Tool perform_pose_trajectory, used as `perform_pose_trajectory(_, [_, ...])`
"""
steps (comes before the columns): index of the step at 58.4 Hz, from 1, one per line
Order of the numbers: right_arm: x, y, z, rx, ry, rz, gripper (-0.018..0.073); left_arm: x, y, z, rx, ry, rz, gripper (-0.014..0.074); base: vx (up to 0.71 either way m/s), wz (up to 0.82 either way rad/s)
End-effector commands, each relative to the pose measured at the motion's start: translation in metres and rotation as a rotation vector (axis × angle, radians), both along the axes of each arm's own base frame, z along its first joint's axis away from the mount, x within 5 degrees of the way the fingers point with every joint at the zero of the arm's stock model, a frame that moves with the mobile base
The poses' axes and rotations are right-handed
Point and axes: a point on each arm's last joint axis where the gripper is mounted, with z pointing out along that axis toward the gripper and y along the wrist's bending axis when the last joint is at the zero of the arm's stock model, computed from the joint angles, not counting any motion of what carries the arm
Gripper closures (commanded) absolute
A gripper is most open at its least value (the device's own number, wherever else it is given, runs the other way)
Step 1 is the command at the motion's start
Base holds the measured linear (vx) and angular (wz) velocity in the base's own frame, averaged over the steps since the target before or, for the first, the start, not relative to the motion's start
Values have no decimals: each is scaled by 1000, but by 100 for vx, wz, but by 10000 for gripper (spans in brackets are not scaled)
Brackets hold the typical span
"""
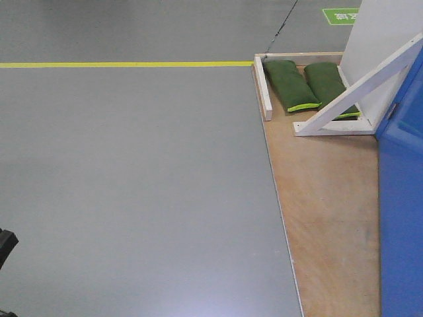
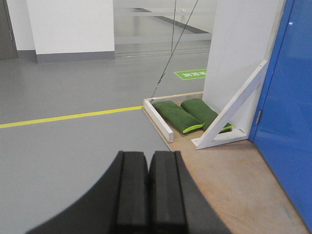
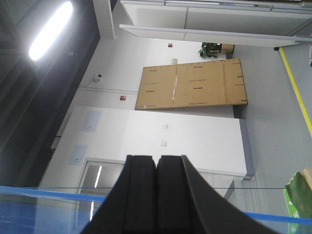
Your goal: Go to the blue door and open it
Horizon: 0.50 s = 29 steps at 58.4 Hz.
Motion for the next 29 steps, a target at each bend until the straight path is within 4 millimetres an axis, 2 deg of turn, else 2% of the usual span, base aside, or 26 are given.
perform_pose_trajectory(1, [20, 31, 19, -18, -31, 258, 561, -1, 0, 17, -48, -114, -3, 524, 0, 0])
perform_pose_trajectory(29, [56, 78, 25, -29, -47, 429, 561, -1, 0, 17, -48, -114, -3, 524, 0, -2])
